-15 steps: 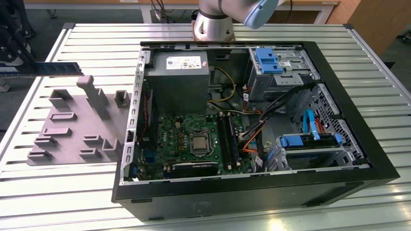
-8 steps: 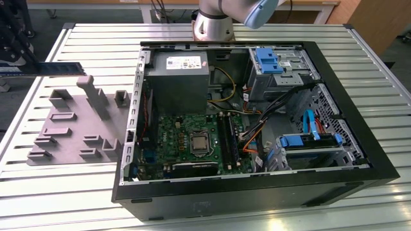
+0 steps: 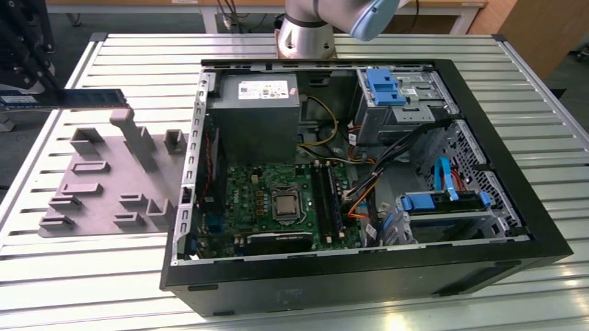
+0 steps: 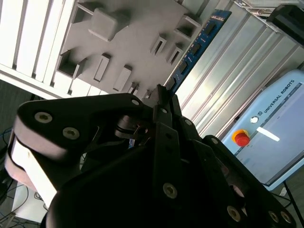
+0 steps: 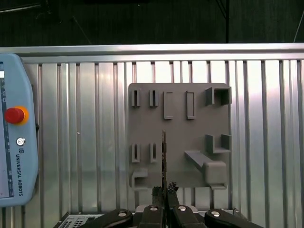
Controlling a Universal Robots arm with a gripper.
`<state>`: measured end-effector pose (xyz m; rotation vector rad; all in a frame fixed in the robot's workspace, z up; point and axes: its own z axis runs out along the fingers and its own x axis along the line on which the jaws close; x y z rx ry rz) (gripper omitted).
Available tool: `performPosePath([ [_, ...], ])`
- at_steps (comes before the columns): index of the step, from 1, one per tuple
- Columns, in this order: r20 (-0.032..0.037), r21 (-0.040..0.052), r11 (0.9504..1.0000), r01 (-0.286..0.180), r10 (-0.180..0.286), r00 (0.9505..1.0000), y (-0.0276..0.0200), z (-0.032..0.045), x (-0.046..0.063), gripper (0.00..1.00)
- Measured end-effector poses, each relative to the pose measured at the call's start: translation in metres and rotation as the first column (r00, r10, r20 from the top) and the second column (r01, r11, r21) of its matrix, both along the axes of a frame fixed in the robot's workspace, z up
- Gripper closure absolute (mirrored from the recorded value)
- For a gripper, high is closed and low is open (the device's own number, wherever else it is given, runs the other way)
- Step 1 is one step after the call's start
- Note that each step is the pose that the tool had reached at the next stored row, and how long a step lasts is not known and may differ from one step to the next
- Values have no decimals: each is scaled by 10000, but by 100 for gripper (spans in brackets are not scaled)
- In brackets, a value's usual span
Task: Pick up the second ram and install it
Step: 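Pick up the second ram and move it above second insertion slot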
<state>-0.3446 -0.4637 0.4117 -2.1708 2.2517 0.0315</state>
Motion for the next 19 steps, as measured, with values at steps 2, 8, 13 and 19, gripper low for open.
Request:
performPosePath([
  [2, 0, 0, 10000, 0, 0, 10000, 0, 0, 25, 86],
  [8, 0, 0, 10000, 0, 0, 10000, 0, 0, 103, 86],
  [13, 1, 0, 10000, 0, 0, 10000, 0, 0, 164, 86],
  [19, 0, 0, 10000, 0, 0, 10000, 0, 0, 234, 86],
])
